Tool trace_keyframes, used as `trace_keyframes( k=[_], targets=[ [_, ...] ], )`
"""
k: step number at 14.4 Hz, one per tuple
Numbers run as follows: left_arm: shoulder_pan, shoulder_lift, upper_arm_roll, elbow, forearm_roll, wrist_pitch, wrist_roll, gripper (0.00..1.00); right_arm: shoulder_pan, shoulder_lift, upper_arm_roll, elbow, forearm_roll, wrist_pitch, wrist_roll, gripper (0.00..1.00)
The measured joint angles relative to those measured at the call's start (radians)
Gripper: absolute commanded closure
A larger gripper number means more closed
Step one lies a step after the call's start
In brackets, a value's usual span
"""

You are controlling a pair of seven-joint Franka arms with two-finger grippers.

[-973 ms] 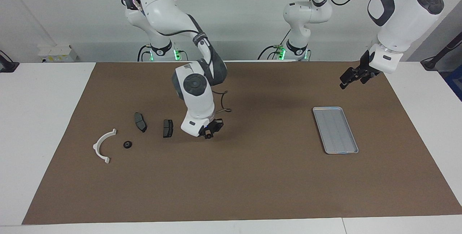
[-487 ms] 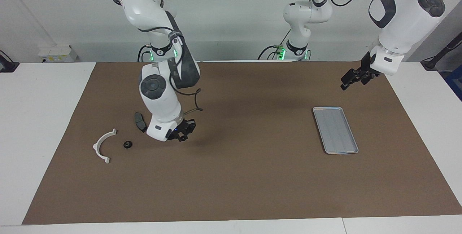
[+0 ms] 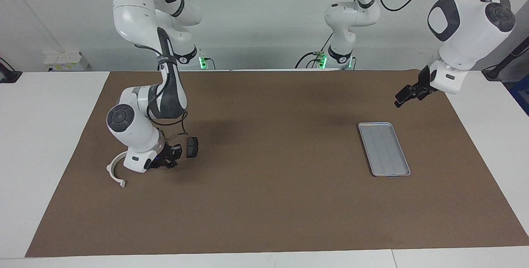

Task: Place bearing gear from tray to pile
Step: 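Lower the gear beside the other gear near the white arc and open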

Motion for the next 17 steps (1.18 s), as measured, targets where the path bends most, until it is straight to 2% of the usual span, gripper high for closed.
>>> trace_keyframes(
  k=[4, 10, 11, 14, 17],
  targets=[
    [0.0, 0.0, -0.005, 0.0, 0.0, 0.0, 0.0, 0.0, -0.011, -0.022, 0.0, -0.065, 0.0, 0.035, -0.022, 1.0],
    [0.0, 0.0, -0.005, 0.0, 0.0, 0.0, 0.0, 0.0, -0.035, -0.025, 0.001, -0.074, 0.0, 0.037, -0.061, 1.0],
    [0.0, 0.0, -0.005, 0.0, 0.0, 0.0, 0.0, 0.0, -0.035, -0.025, 0.001, -0.076, 0.0, 0.038, -0.061, 0.92],
    [0.0, 0.0, -0.005, 0.0, 0.0, 0.0, 0.0, 0.0, -0.035, -0.035, 0.001, -0.096, 0.0, 0.064, -0.061, 0.37],
    [0.0, 0.0, -0.005, 0.0, 0.0, 0.0, 0.0, 0.0, -0.035, -0.038, 0.005, -0.112, 0.0, 0.085, -0.058, 0.16]
  ],
)
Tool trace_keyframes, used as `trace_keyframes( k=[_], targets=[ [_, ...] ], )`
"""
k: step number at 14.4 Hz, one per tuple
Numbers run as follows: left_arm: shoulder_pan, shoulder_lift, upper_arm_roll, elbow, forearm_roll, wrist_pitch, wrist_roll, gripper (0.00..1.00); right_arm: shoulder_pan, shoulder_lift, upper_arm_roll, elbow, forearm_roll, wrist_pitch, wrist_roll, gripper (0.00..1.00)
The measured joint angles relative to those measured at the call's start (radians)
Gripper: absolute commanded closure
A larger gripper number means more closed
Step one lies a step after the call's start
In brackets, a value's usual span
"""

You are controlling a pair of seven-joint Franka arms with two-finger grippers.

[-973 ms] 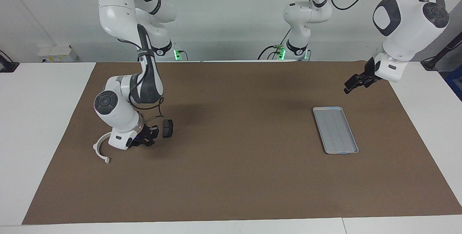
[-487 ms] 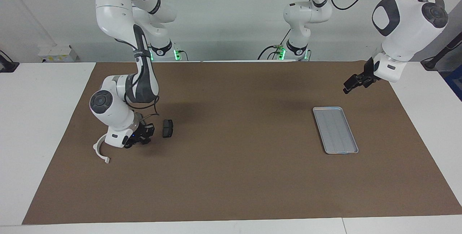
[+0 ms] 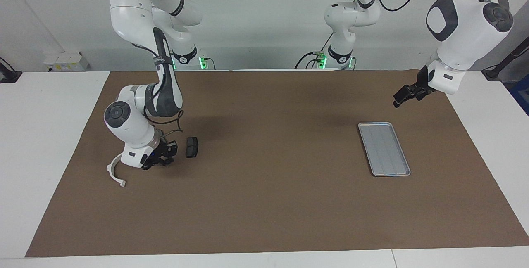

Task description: Place bearing gear from tray to pile

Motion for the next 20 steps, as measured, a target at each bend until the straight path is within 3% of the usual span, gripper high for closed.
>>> trace_keyframes(
  k=[6, 9, 13, 17, 20],
  targets=[
    [0.0, 0.0, 0.0, 0.0, 0.0, 0.0, 0.0, 0.0, 0.002, -0.002, 0.003, 0.003, 0.0, -0.008, 0.019, 0.14],
    [0.0, 0.0, 0.0, 0.0, 0.0, 0.0, 0.0, 0.0, 0.003, -0.039, 0.003, 0.018, 0.0, -0.051, 0.066, 0.14],
    [0.0, 0.0, 0.0, 0.0, 0.0, 0.0, 0.0, 0.0, -0.001, -0.156, -0.01, 0.036, 0.0, -0.18, 0.12, 0.13],
    [0.0, 0.0, 0.0, 0.0, 0.0, 0.0, 0.0, 0.0, -0.011, -0.315, -0.015, 0.056, -0.011, -0.309, 0.208, 0.03],
    [0.0, 0.0, 0.0, 0.001, 0.0, 0.0, 0.0, 0.0, -0.012, -0.431, -0.014, 0.101, -0.045, -0.478, 0.268, 0.02]
  ],
)
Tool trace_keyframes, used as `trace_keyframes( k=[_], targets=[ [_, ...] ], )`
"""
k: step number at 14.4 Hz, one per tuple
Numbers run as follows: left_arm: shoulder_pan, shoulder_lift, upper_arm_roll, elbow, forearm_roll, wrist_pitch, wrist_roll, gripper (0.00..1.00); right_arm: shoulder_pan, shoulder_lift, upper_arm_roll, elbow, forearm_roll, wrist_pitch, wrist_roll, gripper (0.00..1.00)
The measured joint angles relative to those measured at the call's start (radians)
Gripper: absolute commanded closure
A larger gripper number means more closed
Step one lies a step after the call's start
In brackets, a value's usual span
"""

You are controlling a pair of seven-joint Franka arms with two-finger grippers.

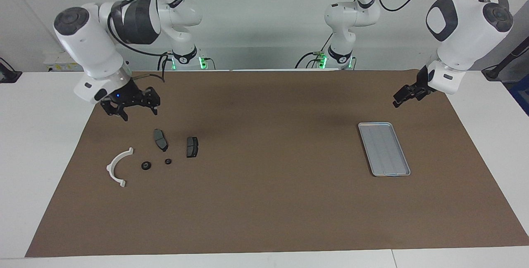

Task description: Place bearing gear from tray to pile

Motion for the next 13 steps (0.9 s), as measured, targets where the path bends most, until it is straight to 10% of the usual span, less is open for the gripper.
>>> trace_keyframes(
  k=[13],
  targets=[
    [0.0, 0.0, -0.001, 0.002, 0.0, 0.0, 0.001, 0.0, -0.017, -0.083, -0.003, 0.075, -0.008, -0.148, 0.022, 0.0]
  ],
)
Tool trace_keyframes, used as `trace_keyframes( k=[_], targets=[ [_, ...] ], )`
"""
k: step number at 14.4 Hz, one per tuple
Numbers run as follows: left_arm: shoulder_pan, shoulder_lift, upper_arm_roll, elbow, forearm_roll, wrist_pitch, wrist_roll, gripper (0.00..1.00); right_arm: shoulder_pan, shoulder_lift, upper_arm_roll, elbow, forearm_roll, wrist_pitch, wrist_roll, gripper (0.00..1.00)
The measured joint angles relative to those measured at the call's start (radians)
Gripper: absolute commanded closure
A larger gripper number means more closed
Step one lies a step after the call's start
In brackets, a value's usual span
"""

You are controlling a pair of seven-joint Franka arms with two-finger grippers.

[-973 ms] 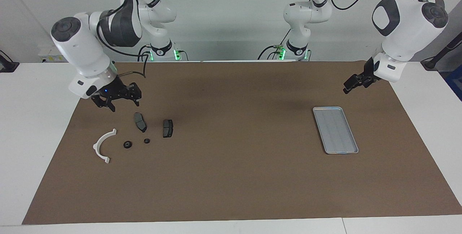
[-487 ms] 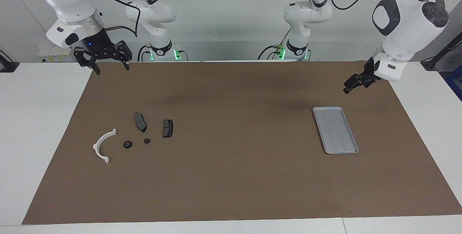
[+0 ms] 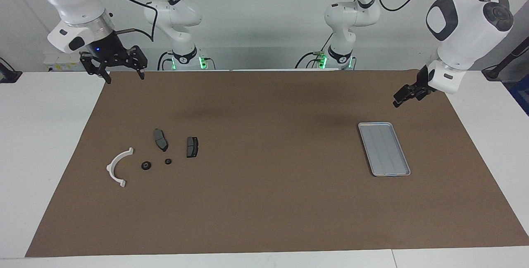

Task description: Place bearing gear from tray to pile

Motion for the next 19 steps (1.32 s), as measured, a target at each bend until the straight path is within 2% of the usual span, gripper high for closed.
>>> trace_keyframes(
  k=[19],
  targets=[
    [0.0, 0.0, -0.016, 0.002, 0.0, 0.0, 0.001, 0.0, -0.006, -0.004, -0.004, -0.004, -0.001, -0.024, 0.01, 0.0]
  ],
)
